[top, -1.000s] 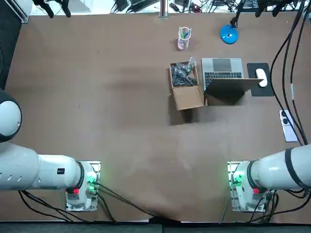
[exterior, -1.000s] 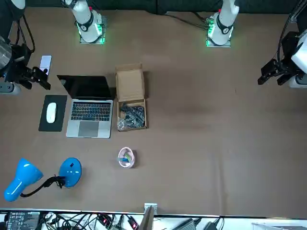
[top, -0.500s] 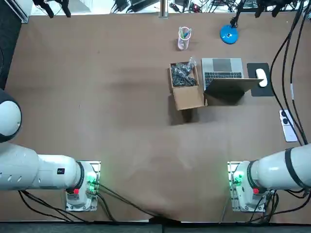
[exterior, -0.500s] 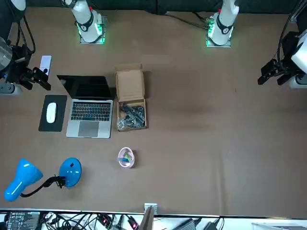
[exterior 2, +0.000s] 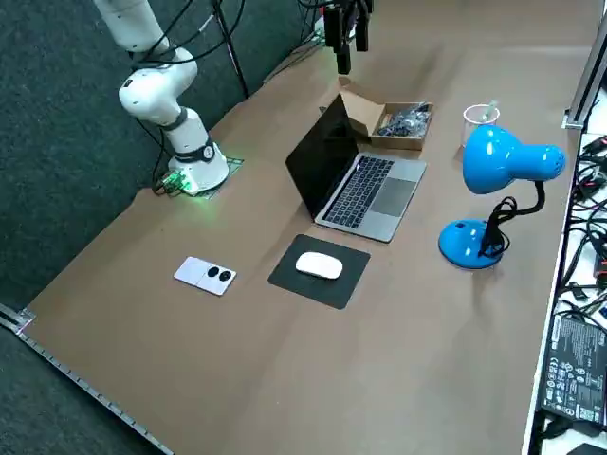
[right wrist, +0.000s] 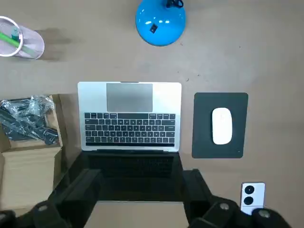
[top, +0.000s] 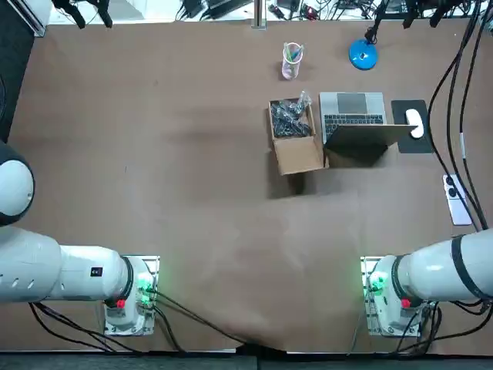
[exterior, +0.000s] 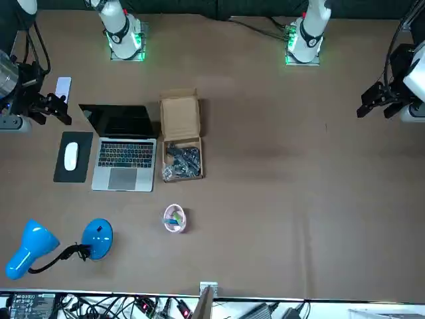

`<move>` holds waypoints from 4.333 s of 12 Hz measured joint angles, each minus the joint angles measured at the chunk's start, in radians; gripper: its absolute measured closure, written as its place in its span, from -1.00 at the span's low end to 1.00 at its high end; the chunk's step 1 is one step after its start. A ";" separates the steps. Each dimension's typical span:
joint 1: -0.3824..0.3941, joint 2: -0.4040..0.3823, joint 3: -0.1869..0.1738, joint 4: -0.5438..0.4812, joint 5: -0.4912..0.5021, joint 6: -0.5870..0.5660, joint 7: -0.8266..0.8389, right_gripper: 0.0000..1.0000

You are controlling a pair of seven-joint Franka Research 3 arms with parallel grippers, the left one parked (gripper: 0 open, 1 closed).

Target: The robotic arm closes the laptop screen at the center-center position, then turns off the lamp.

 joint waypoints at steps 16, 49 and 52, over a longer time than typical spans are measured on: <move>0.054 -0.131 0.009 -0.078 0.004 -0.110 0.096 0.92; 0.077 -0.425 0.101 -1.010 0.006 0.584 0.302 0.92; 0.077 -0.404 0.100 -0.995 0.006 0.627 0.310 0.92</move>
